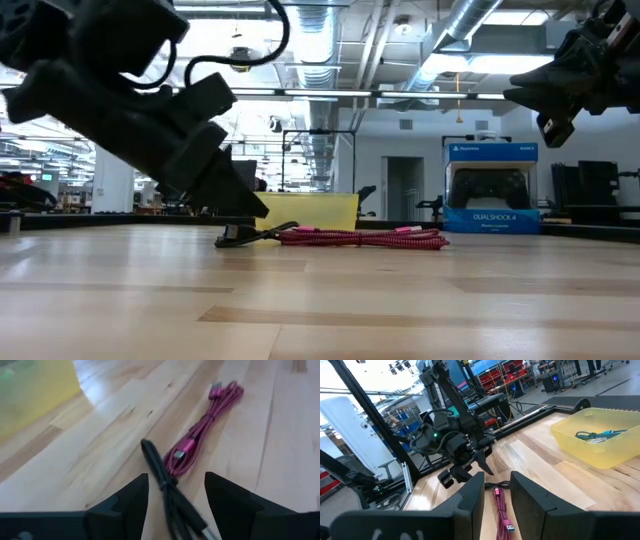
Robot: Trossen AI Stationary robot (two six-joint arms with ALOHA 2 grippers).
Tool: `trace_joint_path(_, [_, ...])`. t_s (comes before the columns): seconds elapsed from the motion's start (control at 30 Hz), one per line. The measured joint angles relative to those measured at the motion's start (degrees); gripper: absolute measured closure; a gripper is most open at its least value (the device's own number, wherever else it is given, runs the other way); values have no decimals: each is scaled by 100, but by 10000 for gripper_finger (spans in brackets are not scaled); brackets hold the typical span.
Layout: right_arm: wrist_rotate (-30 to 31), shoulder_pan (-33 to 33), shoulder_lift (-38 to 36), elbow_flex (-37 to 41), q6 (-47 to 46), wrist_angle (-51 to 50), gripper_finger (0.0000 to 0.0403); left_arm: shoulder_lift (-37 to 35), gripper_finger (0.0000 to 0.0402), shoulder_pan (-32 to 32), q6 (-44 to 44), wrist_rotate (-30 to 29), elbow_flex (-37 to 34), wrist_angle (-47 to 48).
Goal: Pick and place USB-C Cables
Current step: Put the black charger cable into the yellow bin
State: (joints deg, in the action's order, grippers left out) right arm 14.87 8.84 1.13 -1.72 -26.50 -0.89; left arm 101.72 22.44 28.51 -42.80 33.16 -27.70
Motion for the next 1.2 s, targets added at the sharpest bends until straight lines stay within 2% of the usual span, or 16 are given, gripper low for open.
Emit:
trace_joint_path(0.17, [0, 1, -1, 0, 0, 0, 284, 419, 217, 227, -4, -419, -8, -385])
trace_joint_path(0.33, [1, 1, 0, -2, 0, 1, 284, 840, 217, 261, 405, -444, -6, -647])
trace_joint_path(0.63, [1, 2, -1, -2, 8, 2, 284, 967, 224, 259, 606, -615, 12, -588])
trace_joint_path(0.77, [2, 2, 0, 0, 20, 0, 284, 967, 256, 233, 616, -543, 12, -560])
trace_joint_path(1.03, [2, 2, 0, -1, 17, 2, 284, 967, 360, 192, 720, -465, 10, -526])
trace_joint_path(1.2, [2, 2, -2, -2, 15, 0, 284, 969, 362, 192, 782, -466, 9, -508])
